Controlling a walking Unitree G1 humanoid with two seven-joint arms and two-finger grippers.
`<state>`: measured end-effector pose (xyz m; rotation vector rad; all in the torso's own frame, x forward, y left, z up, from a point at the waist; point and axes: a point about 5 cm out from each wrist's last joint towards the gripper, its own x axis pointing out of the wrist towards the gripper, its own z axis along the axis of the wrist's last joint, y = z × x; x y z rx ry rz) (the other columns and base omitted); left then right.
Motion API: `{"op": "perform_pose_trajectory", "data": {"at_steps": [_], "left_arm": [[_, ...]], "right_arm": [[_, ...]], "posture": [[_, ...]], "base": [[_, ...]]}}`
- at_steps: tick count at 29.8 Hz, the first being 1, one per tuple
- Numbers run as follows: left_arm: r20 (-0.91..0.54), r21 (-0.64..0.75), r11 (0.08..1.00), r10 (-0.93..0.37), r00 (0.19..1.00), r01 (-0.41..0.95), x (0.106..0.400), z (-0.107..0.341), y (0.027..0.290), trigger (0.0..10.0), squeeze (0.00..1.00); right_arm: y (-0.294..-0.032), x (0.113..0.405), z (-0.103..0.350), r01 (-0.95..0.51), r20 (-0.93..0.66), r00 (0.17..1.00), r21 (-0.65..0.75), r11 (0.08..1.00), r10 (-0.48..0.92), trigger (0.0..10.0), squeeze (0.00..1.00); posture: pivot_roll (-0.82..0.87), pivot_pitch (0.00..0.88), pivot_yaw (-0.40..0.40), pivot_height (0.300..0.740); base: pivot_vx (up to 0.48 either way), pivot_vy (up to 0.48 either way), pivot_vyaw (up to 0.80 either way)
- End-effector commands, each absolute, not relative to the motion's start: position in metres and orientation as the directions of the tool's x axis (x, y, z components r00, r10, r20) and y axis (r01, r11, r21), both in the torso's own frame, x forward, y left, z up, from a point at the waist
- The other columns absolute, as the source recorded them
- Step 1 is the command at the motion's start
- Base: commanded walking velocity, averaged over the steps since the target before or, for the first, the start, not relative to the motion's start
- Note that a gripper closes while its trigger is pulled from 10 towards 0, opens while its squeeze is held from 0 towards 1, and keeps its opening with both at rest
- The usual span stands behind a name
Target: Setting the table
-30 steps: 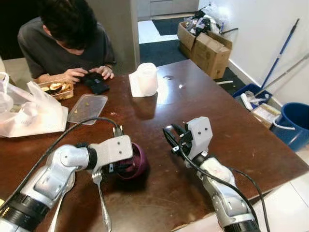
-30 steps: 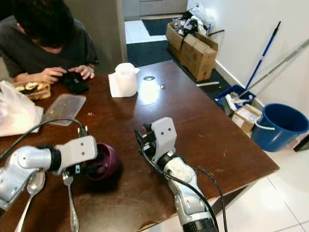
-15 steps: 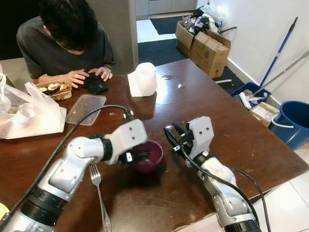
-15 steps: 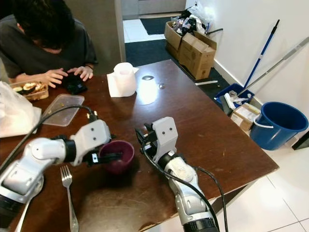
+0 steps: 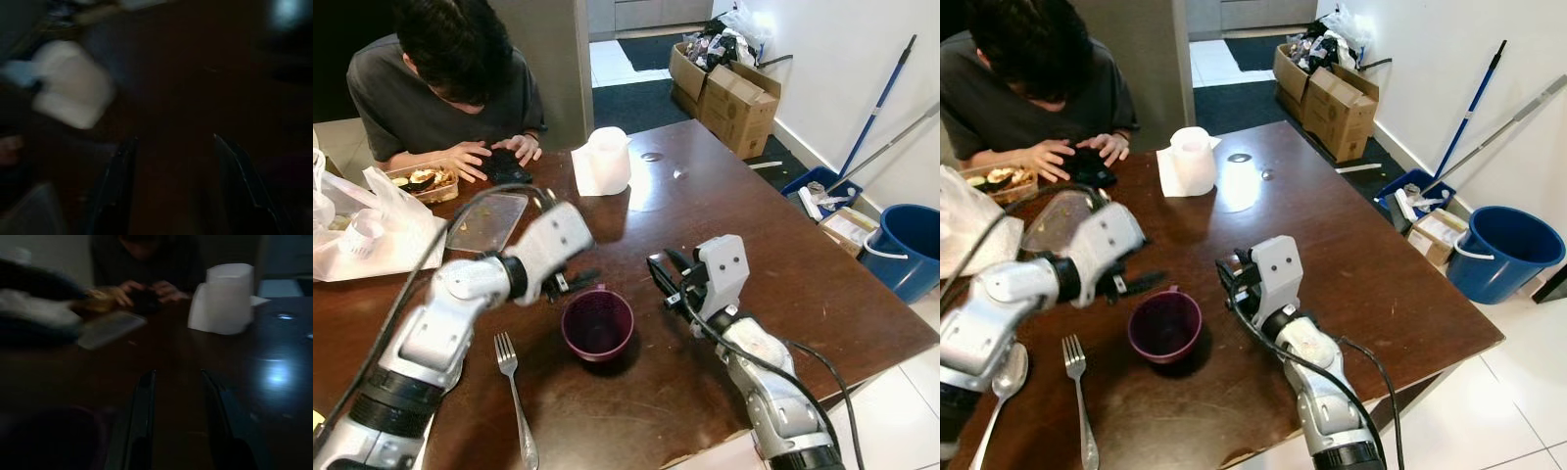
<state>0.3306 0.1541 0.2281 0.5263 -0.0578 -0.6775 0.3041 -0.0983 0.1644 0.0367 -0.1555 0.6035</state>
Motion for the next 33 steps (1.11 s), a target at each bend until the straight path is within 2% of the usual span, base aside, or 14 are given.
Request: {"op": "perform_pose_trajectory", "data": {"at_steps": [1, 6, 10, 12, 16, 20, 23, 27, 28, 29, 30, 33], "left_arm": [[-0.096, 0.468, 0.717, -0.539, 0.837, 0.516, 0.334, 0.232, 0.170, 10.0, 0.00], [-0.051, 0.497, 0.783, -0.405, 0.913, 0.375, 0.332, 0.241, 0.199, 10.0, 0.00], [-0.064, 0.524, 0.784, -0.355, 0.933, 0.334, 0.322, 0.239, 0.217, 10.0, 0.00], [-0.093, 0.540, 0.779, -0.321, 0.942, 0.319, 0.305, 0.235, 0.234, 10.0, 0.00], [-0.127, 0.548, 0.784, -0.267, 0.955, 0.292, 0.286, 0.229, 0.251, 10.0, 0.00], [-0.130, 0.550, 0.789, -0.243, 0.961, 0.274, 0.281, 0.228, 0.256, 10.0, 0.00], [-0.128, 0.552, 0.790, -0.236, 0.963, 0.268, 0.278, 0.227, 0.256, 10.0, 0.00], [-0.125, 0.551, 0.792, -0.231, 0.965, 0.261, 0.278, 0.227, 0.254, 10.0, 0.00], [-0.124, 0.551, 0.793, -0.229, 0.965, 0.259, 0.278, 0.227, 0.253, 10.0, 0.00], [-0.124, 0.551, 0.794, -0.228, 0.966, 0.258, 0.278, 0.226, 0.253, 10.0, 0.00], [-0.124, 0.547, 0.797, -0.227, 0.966, 0.257, 0.277, 0.226, 0.252, 10.0, 0.00], [-0.127, 0.542, 0.800, -0.224, 0.966, 0.256, 0.276, 0.224, 0.250, 10.0, 0.00]], "right_arm": [[-0.091, 0.299, 0.164, -0.626, 0.137, 0.775, 0.038, 0.779, 0.617, 10.0, 0.00], [-0.077, 0.296, 0.155, -0.746, 0.016, 0.664, 0.082, 0.661, 0.748, 10.0, 0.00], [-0.077, 0.295, 0.143, -0.784, -0.099, 0.604, 0.102, 0.612, 0.790, 10.0, 0.00], [-0.088, 0.298, 0.133, -0.793, -0.196, 0.586, 0.061, 0.607, 0.786, 10.0, 0.00], [-0.103, 0.302, 0.126, -0.797, -0.276, 0.574, 0.024, 0.603, 0.771, 10.0, 0.00], [-0.105, 0.302, 0.123, -0.811, -0.298, 0.545, 0.050, 0.583, 0.784, 10.0, 0.00], [-0.105, 0.299, 0.122, -0.843, -0.299, 0.472, 0.121, 0.524, 0.829, 10.0, 0.00], [-0.108, 0.302, 0.122, -0.846, -0.298, 0.449, 0.161, 0.508, 0.843, 10.0, 0.00], [-0.109, 0.305, 0.122, -0.841, -0.294, 0.453, 0.171, 0.513, 0.841, 6.3, 0.00], [-0.110, 0.306, 0.122, -0.837, -0.292, 0.457, 0.177, 0.517, 0.840, 4.2, 0.00], [-0.111, 0.308, 0.122, -0.830, -0.282, 0.462, 0.197, 0.522, 0.841, 0.0, 0.00], [-0.112, 0.310, 0.121, -0.822, -0.255, 0.457, 0.245, 0.514, 0.852, 0.0, 0.00]], "posture": [[0.03, 0.043, 0.131, 0.740], [0.04, 0.045, 0.120, 0.740], [0.06, 0.047, 0.103, 0.740], [0.07, 0.052, 0.088, 0.740], [0.08, 0.054, 0.075, 0.740], [0.08, 0.054, 0.069, 0.740], [0.09, 0.050, 0.061, 0.740], [0.09, 0.049, 0.052, 0.740], [0.09, 0.048, 0.051, 0.740], [0.09, 0.048, 0.051, 0.740], [0.09, 0.050, 0.048, 0.740], [0.09, 0.050, 0.048, 0.740]], "base": [[0.000, 0.000, 0.00], [0.000, 0.000, 0.00], [0.000, 0.000, 0.00], [0.000, 0.000, 0.00], [0.000, 0.000, 0.00], [0.000, 0.000, 0.00], [0.000, 0.000, 0.00], [0.000, 0.000, 0.00], [0.000, 0.000, 0.00], [0.000, 0.000, 0.00], [0.000, 0.000, 0.00], [0.000, 0.000, 0.00]]}}
